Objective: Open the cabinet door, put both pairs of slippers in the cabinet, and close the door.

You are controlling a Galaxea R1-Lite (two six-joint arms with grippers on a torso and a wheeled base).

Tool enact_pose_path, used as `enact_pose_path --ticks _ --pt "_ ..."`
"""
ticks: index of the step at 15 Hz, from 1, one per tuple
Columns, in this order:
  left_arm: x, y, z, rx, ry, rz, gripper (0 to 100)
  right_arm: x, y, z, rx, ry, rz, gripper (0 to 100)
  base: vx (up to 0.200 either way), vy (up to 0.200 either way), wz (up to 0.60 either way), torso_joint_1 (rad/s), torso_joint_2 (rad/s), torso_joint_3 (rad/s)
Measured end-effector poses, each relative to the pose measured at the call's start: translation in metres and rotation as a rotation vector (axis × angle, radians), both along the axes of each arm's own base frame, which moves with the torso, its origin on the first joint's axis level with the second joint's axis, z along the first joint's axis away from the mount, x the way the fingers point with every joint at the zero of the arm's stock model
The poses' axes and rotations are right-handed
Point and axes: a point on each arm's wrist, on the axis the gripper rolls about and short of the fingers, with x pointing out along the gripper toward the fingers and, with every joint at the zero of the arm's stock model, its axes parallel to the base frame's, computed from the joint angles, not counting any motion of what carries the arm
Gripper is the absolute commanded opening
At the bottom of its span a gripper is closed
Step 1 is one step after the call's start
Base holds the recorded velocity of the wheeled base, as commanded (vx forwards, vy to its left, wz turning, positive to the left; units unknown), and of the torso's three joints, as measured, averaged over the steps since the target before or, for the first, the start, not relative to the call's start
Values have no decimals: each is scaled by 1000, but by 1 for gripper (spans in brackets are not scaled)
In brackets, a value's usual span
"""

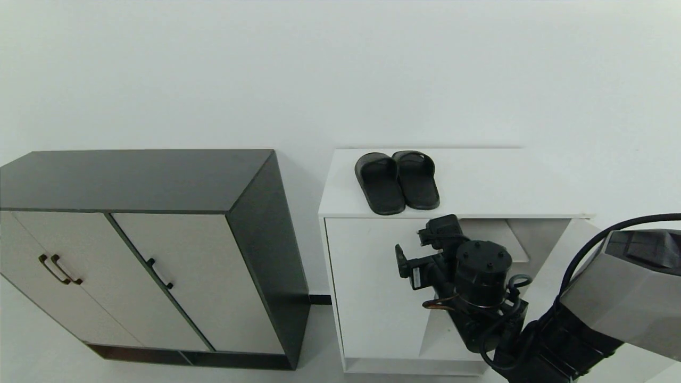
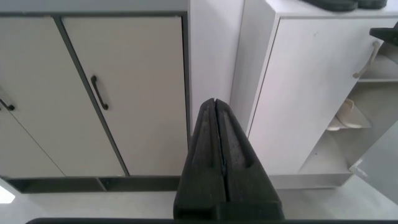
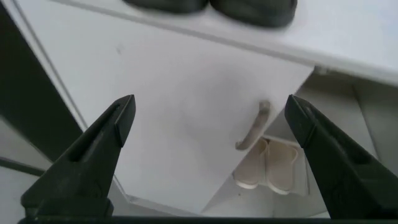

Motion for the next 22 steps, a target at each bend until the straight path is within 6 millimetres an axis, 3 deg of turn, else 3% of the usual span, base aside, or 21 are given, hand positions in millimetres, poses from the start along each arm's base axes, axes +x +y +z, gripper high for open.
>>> enact_pose_path --ticks 5,8,11,15,17,22 --pt "0 0 0 -2 0 0 0 -1 0 8 -26 -42 52 100 0 0 0 27 -65 -36" --pt "0 0 0 1 1 0 0 0 2 20 -77 67 60 100 0 0 0 0 0 0" --pt "0 0 0 3 0 0 0 3 4 49 -40 191 43 100 0 0 0 0 0 0" --pt "0 0 0 3 1 0 0 6 7 88 86 221 23 100 0 0 0 0 0 0" --pt "0 0 0 4 0 -1 0 7 8 91 95 215 21 100 0 0 0 0 0 0" --pt "0 0 0 3 0 -1 0 10 9 88 112 198 19 100 200 0 0 1 0 0"
